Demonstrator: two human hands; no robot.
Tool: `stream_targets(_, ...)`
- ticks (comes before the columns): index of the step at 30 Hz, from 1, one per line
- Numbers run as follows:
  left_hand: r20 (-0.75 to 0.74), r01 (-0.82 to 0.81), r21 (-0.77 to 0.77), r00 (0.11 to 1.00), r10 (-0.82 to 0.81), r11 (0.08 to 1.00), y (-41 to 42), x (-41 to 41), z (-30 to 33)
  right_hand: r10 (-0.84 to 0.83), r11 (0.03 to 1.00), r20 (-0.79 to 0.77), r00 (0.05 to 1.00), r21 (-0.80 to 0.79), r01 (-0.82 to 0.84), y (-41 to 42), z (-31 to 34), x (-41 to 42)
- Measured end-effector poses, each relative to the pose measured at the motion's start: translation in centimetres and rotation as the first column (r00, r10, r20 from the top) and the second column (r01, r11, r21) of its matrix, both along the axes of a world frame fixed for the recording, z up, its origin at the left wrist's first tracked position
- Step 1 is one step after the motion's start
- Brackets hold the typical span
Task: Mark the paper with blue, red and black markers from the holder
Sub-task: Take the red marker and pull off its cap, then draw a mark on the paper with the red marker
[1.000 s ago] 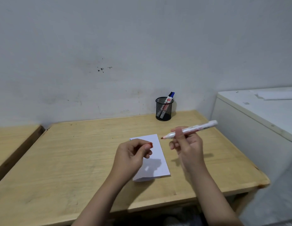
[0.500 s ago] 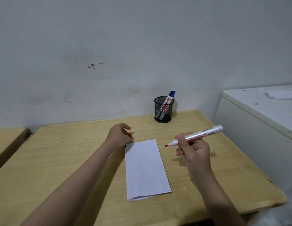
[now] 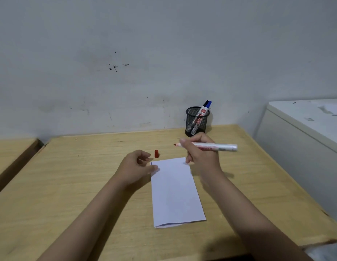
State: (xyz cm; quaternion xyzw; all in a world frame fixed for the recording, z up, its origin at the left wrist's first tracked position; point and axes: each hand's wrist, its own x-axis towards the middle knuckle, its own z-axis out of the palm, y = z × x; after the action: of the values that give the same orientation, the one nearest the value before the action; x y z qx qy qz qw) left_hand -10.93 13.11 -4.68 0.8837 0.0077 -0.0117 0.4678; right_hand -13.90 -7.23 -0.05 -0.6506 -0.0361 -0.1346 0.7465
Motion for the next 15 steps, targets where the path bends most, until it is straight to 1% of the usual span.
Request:
stream_targets(2, 0.024, 0.003, 0.208, 1.000, -0.009, 0.978, 0.2, -0.6, -0.6, 0.054, 0.998, -0.092, 0.994, -0.017, -0.056, 1.7, -0.7, 1.7)
stream_targets(3, 0.055, -0.003, 0.282, 0.998, -0.013, 0.960, 0.2, -0.8, -0.7, 0.074, 0.997, -0.134, 0.988, -0.016, -0.076, 2.5, -1.1, 2.5)
stream_targets(4, 0.080, -0.006, 0.314, 0.997, -0.020, 0.949, 0.2, -0.8, -0.8, 0.085, 0.996, -0.168, 0.982, -0.019, -0.090, 3.2, -1.6, 3.2)
stream_targets(8, 0.114, -0.013, 0.323, 0.993, -0.025, 0.946, 0.3, -0.7, -1.0, 0.099, 0.994, -0.238, 0.966, -0.030, -0.109, 4.9, -3.1, 4.4)
stream_targets(12, 0.157, -0.031, 0.292, 0.987, -0.016, 0.956, 0.4, -0.6, -1.2, -0.004, 1.000, -0.256, 0.967, -0.022, -0.002, 5.4, -4.5, 4.2)
stream_targets(15, 0.178, -0.024, 0.334, 0.983, -0.038, 0.942, 0.4, -0.6, -1.1, -0.024, 0.999, -0.250, 0.968, -0.041, 0.014, 5.4, -5.0, 4.1)
